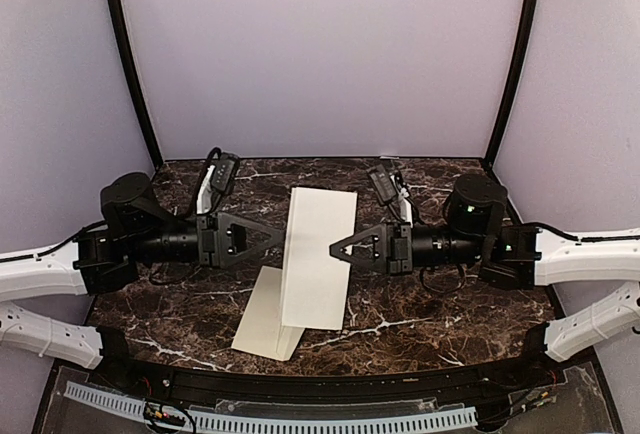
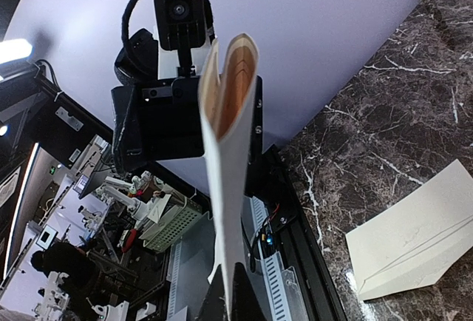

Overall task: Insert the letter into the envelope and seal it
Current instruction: Fold the letter.

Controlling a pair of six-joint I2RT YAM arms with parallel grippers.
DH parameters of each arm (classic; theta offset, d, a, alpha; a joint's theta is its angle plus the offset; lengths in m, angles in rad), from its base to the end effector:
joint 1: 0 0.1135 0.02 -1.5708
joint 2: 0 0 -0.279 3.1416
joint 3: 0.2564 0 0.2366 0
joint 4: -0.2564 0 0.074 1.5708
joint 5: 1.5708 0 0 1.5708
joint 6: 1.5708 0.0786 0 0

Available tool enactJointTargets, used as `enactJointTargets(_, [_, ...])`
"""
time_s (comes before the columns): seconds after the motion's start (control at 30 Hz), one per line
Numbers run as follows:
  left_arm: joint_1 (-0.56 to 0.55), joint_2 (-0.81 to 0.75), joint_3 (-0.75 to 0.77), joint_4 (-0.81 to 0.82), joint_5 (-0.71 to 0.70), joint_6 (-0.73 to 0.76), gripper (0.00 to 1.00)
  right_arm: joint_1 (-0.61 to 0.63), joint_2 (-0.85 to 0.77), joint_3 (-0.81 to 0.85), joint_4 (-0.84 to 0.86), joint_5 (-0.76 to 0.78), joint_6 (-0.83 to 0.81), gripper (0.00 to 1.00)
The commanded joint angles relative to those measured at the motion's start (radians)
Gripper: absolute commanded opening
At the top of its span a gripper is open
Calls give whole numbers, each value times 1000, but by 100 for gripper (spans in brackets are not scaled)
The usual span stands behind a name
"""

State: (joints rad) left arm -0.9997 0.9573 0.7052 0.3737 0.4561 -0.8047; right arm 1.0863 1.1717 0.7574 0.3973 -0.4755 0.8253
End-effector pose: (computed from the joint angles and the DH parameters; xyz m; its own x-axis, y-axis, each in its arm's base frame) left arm 0.1003 -0.2202 0.3602 -0.6691 -0.1554 -0.7267 0.7348 0.0079 -0.6783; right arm 0.1028 0.2726 0.3309 -0.7401 -0.0035 -0.6725 -0.6725 0.0172 0.7399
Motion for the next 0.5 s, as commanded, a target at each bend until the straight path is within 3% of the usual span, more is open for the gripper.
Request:
enactJointTargets(0.0, [-2,34,7,-20,23,-8,78,8,-12,31,9,-1,-19,0])
enactJointTargets(0.23, [-4,126,34,26,96,-28,79,9,-12,38,12,-7,-21,0])
enactJointTargets(0.3, [-6,144,36,48,118,-37,71,9,-9,40,9,-8,-22,0])
enactJointTargets(0.37, [-8,154,35,72,132,-43,51,9,-7,42,11,-7,-22,0])
enactJointTargets(0.4, [-9,156,32,82,134,-47,36,9,-8,41,11,-5,-24,0])
enactJointTargets(0.47, [-11,157,26,94,136,-54,18,9,-10,40,8,6,-23,0])
